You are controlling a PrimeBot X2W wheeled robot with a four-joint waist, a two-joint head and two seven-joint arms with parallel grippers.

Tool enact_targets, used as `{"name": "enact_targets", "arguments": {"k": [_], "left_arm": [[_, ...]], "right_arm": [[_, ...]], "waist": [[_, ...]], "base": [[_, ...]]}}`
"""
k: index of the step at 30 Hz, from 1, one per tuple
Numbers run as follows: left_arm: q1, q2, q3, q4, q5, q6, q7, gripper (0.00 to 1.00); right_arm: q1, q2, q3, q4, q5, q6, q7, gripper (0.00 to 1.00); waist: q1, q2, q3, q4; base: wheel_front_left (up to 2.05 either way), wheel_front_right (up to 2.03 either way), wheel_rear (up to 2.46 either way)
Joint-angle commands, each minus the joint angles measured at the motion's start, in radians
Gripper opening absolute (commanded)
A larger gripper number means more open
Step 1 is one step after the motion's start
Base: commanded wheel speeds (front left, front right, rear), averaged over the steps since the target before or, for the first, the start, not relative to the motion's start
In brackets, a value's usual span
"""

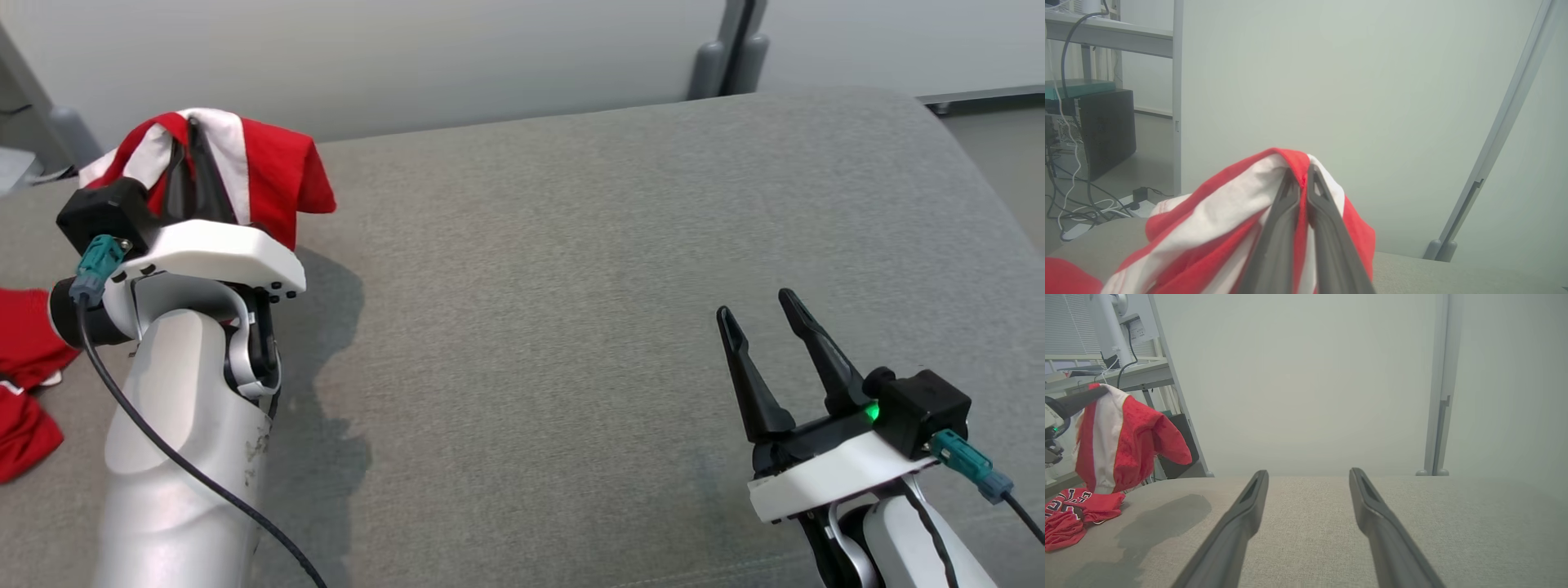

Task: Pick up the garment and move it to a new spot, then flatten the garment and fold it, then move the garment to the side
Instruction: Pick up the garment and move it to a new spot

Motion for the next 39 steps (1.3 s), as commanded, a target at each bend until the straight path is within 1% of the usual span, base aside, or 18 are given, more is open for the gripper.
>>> {"name": "enact_targets", "arguments": {"k": [1,6,7,13,22,24,28,32,36,39], "left_arm": [[-0.007,0.023,0.012,-0.032,0.002,-0.01,-0.01,0.0],[-0.017,0.013,-0.036,-0.028,-0.011,-0.029,-0.01,0.0],[-0.022,0.011,-0.062,-0.021,-0.013,-0.037,-0.009,0.0],[-0.03,0.009,-0.145,-0.006,0.001,-0.062,0.009,0.0],[-0.007,0.007,-0.273,0.025,0.013,-0.088,0.071,0.0],[0.006,0.007,-0.31,0.044,-0.007,-0.091,0.081,0.0],[0.032,0.007,-0.392,0.115,-0.066,-0.083,0.099,0.0],[0.037,0.007,-0.477,0.189,-0.127,-0.079,0.089,0.0],[0.031,0.007,-0.585,0.224,-0.196,-0.091,0.077,0.0],[0.023,0.007,-0.656,0.23,-0.25,-0.091,0.065,0.0]], "right_arm": [[0.003,0.004,0.014,-0.023,0.006,0.007,-0.012,1.0],[0.01,0.008,0.016,-0.022,0.007,0.007,-0.012,1.0],[0.012,0.009,0.018,-0.022,0.007,0.007,-0.012,1.0],[0.015,0.011,0.017,-0.023,0.009,0.007,-0.012,1.0],[0.017,0.008,0.019,-0.024,0.014,0.007,-0.012,1.0],[0.017,0.007,0.019,-0.025,0.015,0.007,-0.012,1.0],[0.018,0.009,0.023,-0.026,0.015,0.007,-0.012,1.0],[0.012,0.013,0.027,-0.027,0.016,0.007,-0.012,1.0],[0.004,0.017,0.025,-0.03,0.017,0.007,-0.012,1.0],[0.0,0.021,0.025,-0.029,0.018,0.007,-0.012,1.0]], "waist": [[0.0,0.0,-0.021,-0.029],[0.0,0.0,-0.034,-0.085],[0.0,0.0,-0.035,-0.11],[0.0,0.0,-0.035,-0.181],[0.0,0.0,-0.036,-0.258],[0.0,0.0,-0.033,-0.266],[0.0,0.0,-0.02,-0.276],[0.0,0.0,-0.001,-0.278],[0.0,0.0,0.025,-0.27],[0.0,0.0,0.035,-0.263]], "base": [[0.0,0.0,0.0],[0.0,0.0,0.0],[0.0,0.0,0.0],[0.0,0.0,0.0],[0.0,0.0,0.0],[0.0,0.0,0.0],[0.0,0.0,0.0],[0.0,0.0,0.0],[0.0,0.0,0.0],[0.0,0.0,0.0]]}}
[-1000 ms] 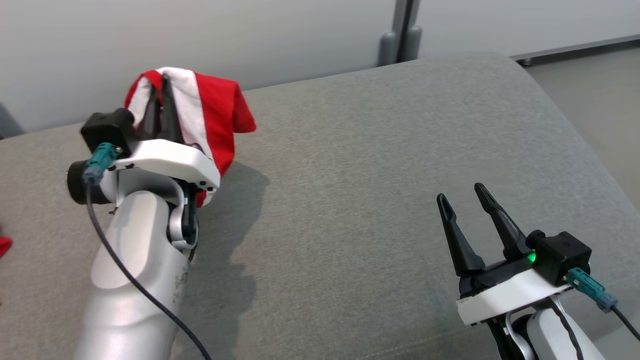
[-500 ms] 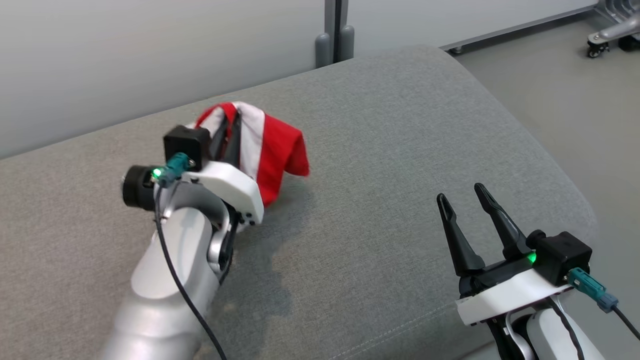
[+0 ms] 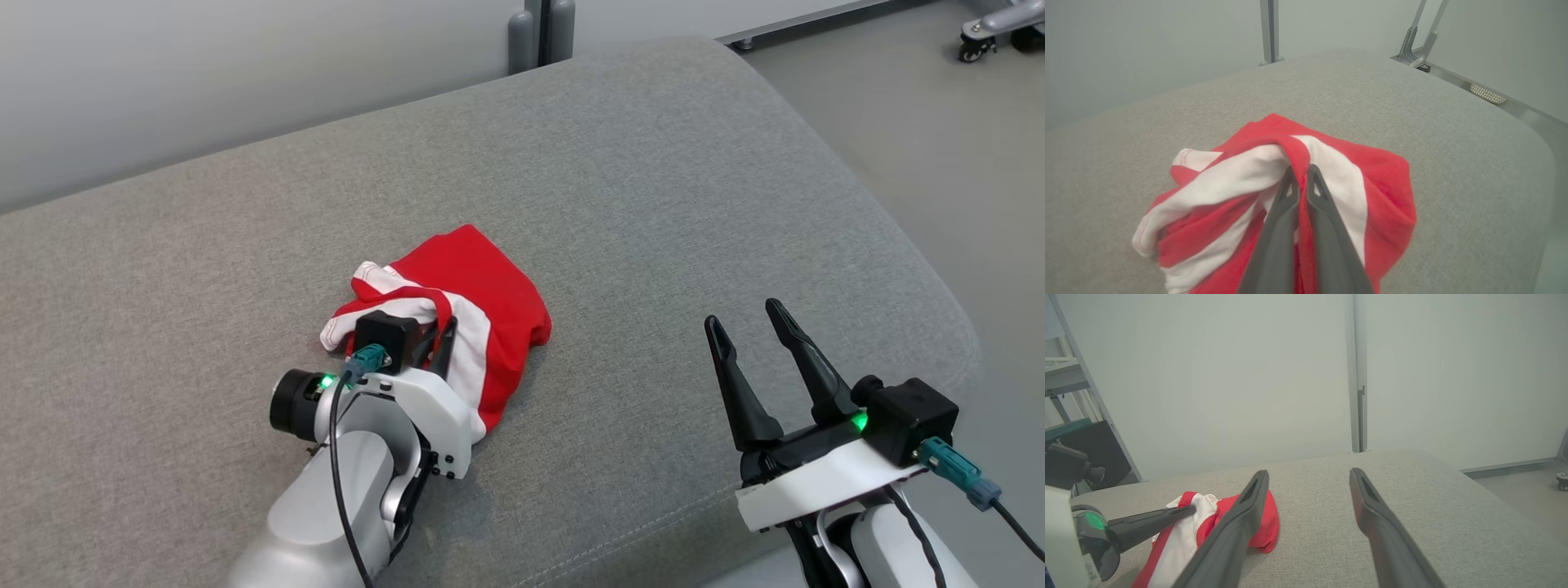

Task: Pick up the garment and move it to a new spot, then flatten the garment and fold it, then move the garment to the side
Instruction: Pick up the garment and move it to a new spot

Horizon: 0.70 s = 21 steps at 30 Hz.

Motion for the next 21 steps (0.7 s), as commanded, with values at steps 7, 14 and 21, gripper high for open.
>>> {"name": "enact_targets", "arguments": {"k": [7,14,21], "left_arm": [[-0.056,0.023,-0.09,-0.028,-0.104,0.001,-0.035,0.73],[-0.066,0.023,-0.147,-0.08,-0.173,0.028,-0.072,1.0],[-0.02,0.031,-0.088,-0.188,-0.156,0.071,-0.084,1.0]], "right_arm": [[-0.028,0.003,0.023,-0.025,0.007,0.007,-0.012,1.0],[-0.02,0.001,0.032,-0.015,0.008,0.007,-0.012,1.0],[-0.002,-0.007,0.031,-0.007,0.012,0.007,-0.012,1.0]], "waist": [[0.0,0.0,0.004,0.025],[0.0,0.0,-0.025,0.071],[0.0,0.0,-0.068,0.143]], "base": [[0.0,0.0,0.0],[0.0,0.0,0.0],[0.0,0.0,0.0]]}}
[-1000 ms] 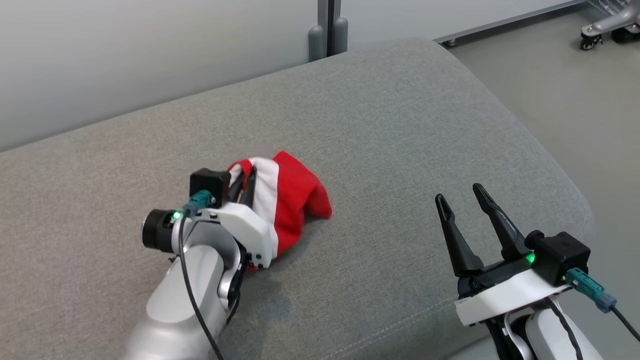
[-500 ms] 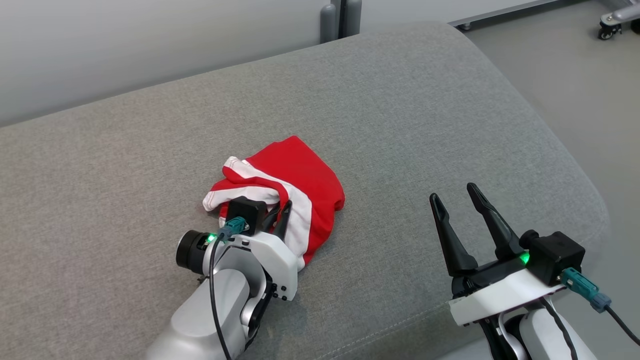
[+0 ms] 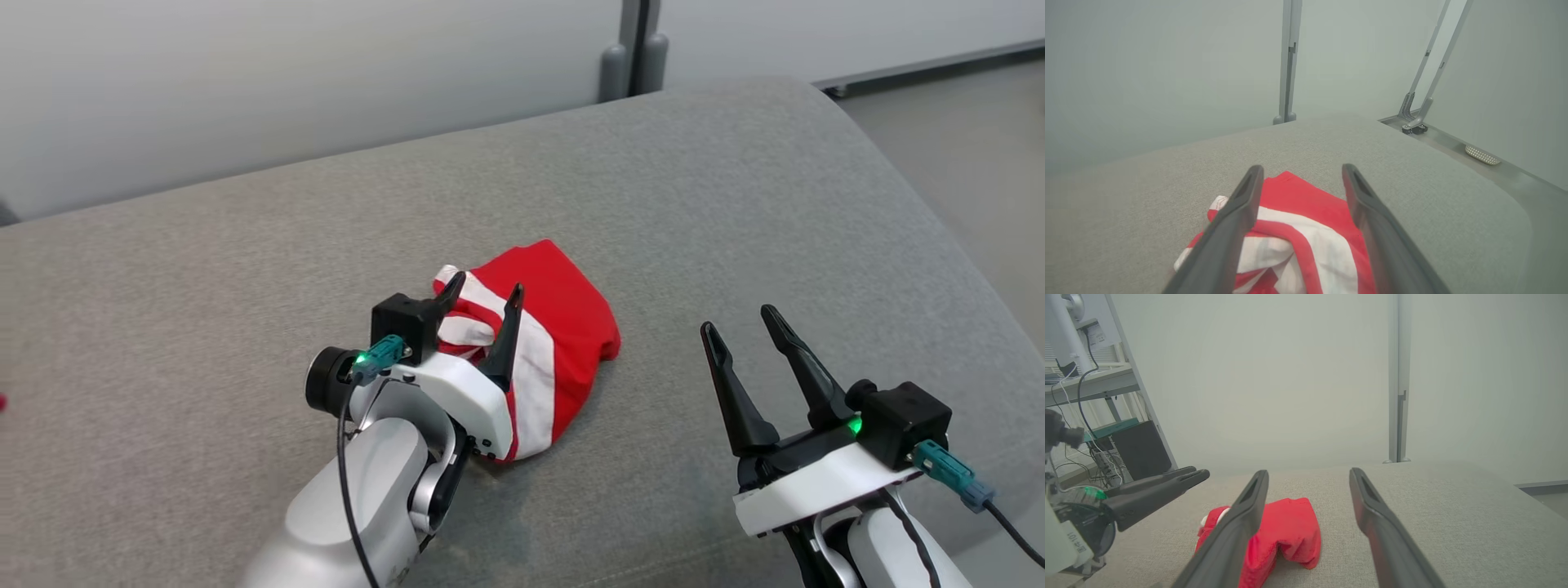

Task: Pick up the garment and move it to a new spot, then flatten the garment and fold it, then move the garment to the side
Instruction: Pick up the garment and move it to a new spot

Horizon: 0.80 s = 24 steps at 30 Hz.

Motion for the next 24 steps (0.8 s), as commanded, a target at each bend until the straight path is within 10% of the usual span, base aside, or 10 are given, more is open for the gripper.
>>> {"name": "enact_targets", "arguments": {"k": [1,24], "left_arm": [[0.0,0.019,0.039,-0.034,0.009,0.01,-0.013,1.0],[0.529,0.044,0.459,-0.517,0.333,0.068,-0.013,1.0]], "right_arm": [[-0.001,-0.006,0.021,-0.017,0.012,0.007,-0.012,1.0],[0.074,-0.029,0.028,0.04,0.018,0.007,-0.012,1.0]], "waist": [[0.0,-0.0001,-0.02,0.028],[0.0,-0.0001,-0.09,0.203]], "base": [[0.0,0.0,0.0],[0.0,0.0,0.0]]}}
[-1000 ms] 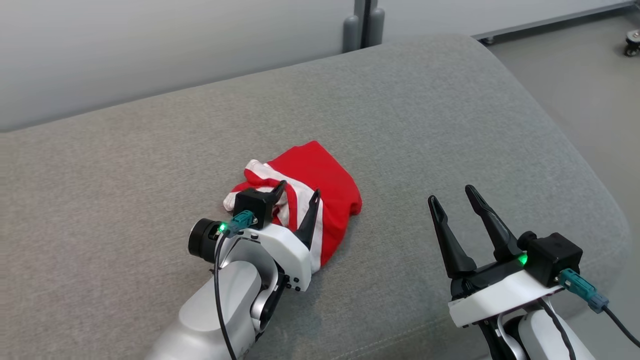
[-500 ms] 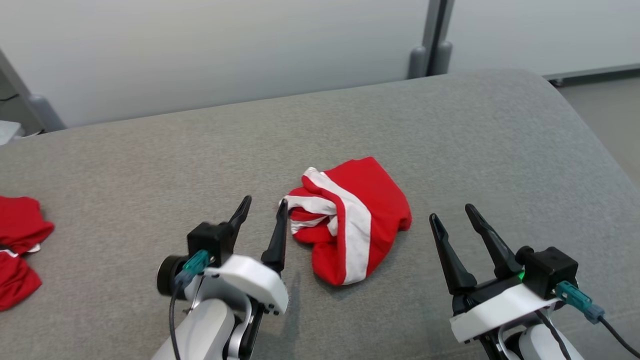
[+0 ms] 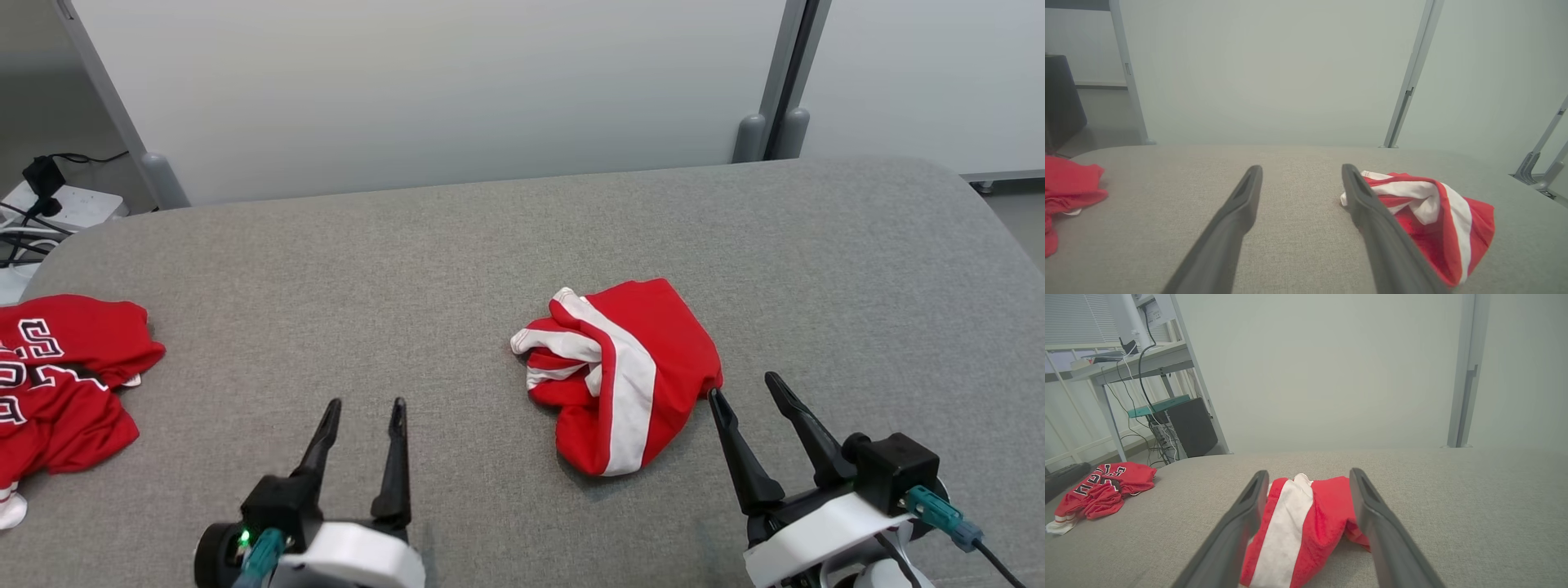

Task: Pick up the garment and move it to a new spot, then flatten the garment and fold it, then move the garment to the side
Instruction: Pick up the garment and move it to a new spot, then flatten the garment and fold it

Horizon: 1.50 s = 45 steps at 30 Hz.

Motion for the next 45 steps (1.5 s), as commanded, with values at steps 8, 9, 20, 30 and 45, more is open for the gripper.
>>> {"name": "enact_targets", "arguments": {"k": [8,9,20,30,45], "left_arm": [[0.109,-0.016,0.163,-0.153,0.131,-0.001,-0.013,1.0],[0.123,-0.018,0.176,-0.159,0.137,-0.003,-0.013,1.0],[0.173,-0.035,0.217,-0.138,0.155,-0.036,-0.013,1.0],[0.146,-0.035,0.172,-0.12,0.115,-0.034,-0.013,1.0],[0.096,-0.035,0.075,-0.086,0.079,-0.028,-0.013,1.0]], "right_arm": [[0.016,-0.008,0.009,-0.019,-0.003,0.007,-0.012,1.0],[0.02,-0.008,0.007,-0.019,-0.004,0.007,-0.012,1.0],[0.046,-0.007,0.021,0.004,-0.007,0.007,-0.012,1.0],[0.018,-0.008,0.055,0.038,-0.006,0.007,-0.012,1.0],[-0.237,0.068,0.158,0.431,-0.013,0.007,-0.012,1.0]], "waist": [[0.0,-0.0001,-0.019,0.004],[0.0,-0.0001,-0.023,0.003],[0.0,-0.0001,-0.047,-0.005],[0.0,-0.0001,-0.041,0.003],[0.0,-0.0001,0.002,0.061]], "base": [[0.0,0.0,0.0],[0.0,0.0,0.0],[0.0,0.0,0.0],[0.0,0.0,0.0],[0.0,0.0,0.0]]}}
